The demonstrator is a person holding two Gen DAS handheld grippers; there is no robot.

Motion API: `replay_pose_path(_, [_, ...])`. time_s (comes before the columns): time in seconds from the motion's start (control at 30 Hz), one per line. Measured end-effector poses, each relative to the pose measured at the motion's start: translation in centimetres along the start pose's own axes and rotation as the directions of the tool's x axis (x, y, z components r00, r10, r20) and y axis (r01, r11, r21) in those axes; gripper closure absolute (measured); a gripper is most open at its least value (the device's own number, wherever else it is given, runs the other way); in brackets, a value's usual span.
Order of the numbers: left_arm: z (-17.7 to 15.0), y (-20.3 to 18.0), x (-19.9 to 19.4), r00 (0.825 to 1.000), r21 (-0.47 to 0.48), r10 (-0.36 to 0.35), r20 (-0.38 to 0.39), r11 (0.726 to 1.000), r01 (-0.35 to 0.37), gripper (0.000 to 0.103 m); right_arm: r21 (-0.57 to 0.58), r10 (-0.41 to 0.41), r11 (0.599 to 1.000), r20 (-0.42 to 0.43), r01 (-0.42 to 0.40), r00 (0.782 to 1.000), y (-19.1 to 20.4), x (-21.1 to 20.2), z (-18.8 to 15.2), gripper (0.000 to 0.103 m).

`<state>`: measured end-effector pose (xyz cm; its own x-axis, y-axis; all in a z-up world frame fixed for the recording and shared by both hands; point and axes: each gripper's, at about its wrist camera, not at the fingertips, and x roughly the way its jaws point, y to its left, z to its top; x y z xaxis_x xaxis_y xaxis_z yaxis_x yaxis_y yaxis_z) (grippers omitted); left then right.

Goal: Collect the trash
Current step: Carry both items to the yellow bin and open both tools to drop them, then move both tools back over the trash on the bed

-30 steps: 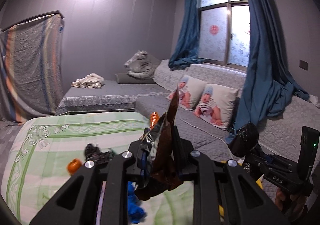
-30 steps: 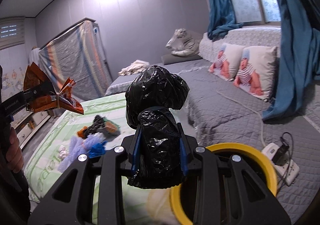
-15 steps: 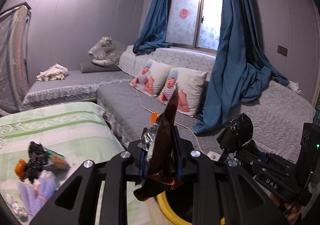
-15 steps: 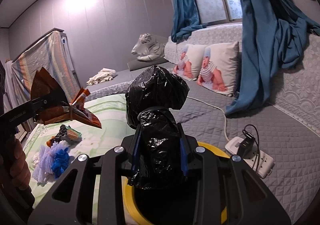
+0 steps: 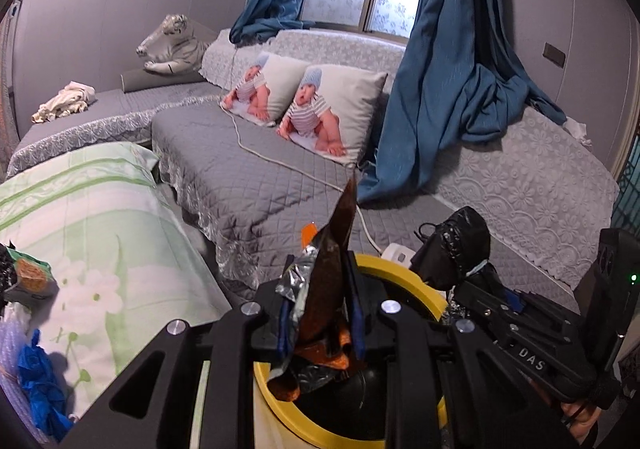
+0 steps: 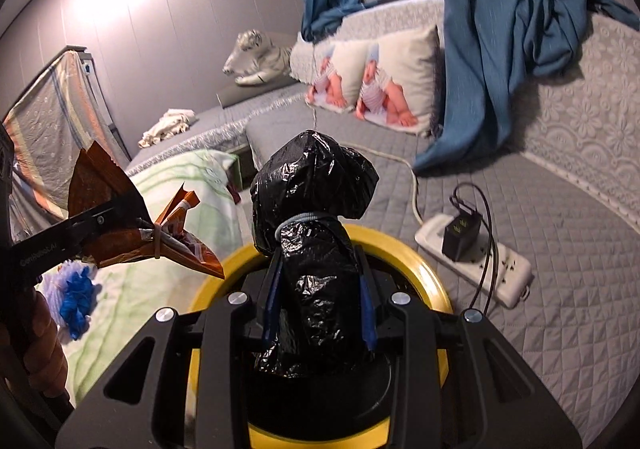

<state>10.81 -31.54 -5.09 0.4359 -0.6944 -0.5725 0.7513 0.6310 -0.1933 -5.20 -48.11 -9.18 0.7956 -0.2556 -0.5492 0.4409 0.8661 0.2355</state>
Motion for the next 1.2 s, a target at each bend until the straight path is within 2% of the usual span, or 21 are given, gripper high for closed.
replay_pose_path(0.27, [-0.6,-0.2,2.4,0.998,-0.012,-0.006,-0.062,1.000,0.005,0.080,0.021,-0.014,1.000,-0.078,0.015,0.997,-1.0,2.6,-1.4,0.072])
replay_pose_path(0.33, [-0.7,-0.5,2.8,0.998,-0.003,0.013,-0.065,1.000,-0.013,0.076,0.027,-0.015,0.999,-0.089,0.018,0.996,-1.2,3.0,-1.6,0.071])
replay_pose_path(0.43, [-0.9,-0.4,3.0,0.998,-0.011,0.002,-0.069,1.000,-0.003,0.064,0.031,-0.019,0.999,-0.098,0.022,0.995,-1.6,3.3,-1.7,0.069])
replay_pose_path(0.5, [-1.0,-0.5,2.9,0.998,-0.007,0.008,-0.061,1.000,-0.009,0.051,0.033,-0.030,0.999,-0.098,0.033,0.995,-1.8,3.4,-1.8,0.067])
replay_pose_path(0.63, [-1.0,-0.5,2.5,0.999,-0.008,0.016,-0.043,1.000,-0.017,0.038,0.049,-0.042,0.998,-0.090,0.047,0.995,-2.5,3.2,-1.6,0.059])
replay_pose_path(0.7, [-0.8,-0.2,2.1,0.999,-0.024,0.028,-0.034,0.999,-0.028,0.025,0.058,-0.048,0.997,-0.081,0.053,0.996,-2.7,2.9,-1.5,0.056])
replay_pose_path(0.77, [-0.6,0.2,1.7,0.999,-0.040,0.032,-0.023,0.999,-0.033,0.019,0.062,-0.061,0.996,-0.068,0.065,0.996,-3.0,2.5,-1.4,0.054])
replay_pose_path(0.8, [-0.5,0.4,1.5,0.999,-0.050,0.032,-0.019,0.998,-0.033,0.013,0.064,-0.066,0.995,-0.060,0.070,0.996,-3.1,2.3,-1.4,0.050])
replay_pose_path(0.87, [-0.4,1.0,0.9,0.999,-0.071,0.041,-0.006,0.997,-0.041,0.008,0.072,-0.066,0.995,-0.048,0.070,0.997,-3.1,2.0,-1.3,0.046])
replay_pose_path(0.97, [-0.1,1.5,0.0,0.998,-0.071,0.064,0.012,0.995,-0.063,0.008,0.077,-0.055,0.995,-0.018,0.056,0.998,-3.0,1.2,-1.1,0.040])
replay_pose_path(1.03, [0.1,1.9,-0.5,0.998,-0.069,0.065,0.006,0.995,-0.065,0.008,0.081,-0.039,0.996,0.026,0.037,0.999,-2.6,0.5,-0.9,0.029])
replay_pose_path(1.2, [0.6,3.4,-2.5,0.997,-0.084,0.072,0.017,0.994,-0.070,0.008,0.086,0.020,0.996,0.141,-0.032,0.990,-1.4,-1.5,-0.1,0.016])
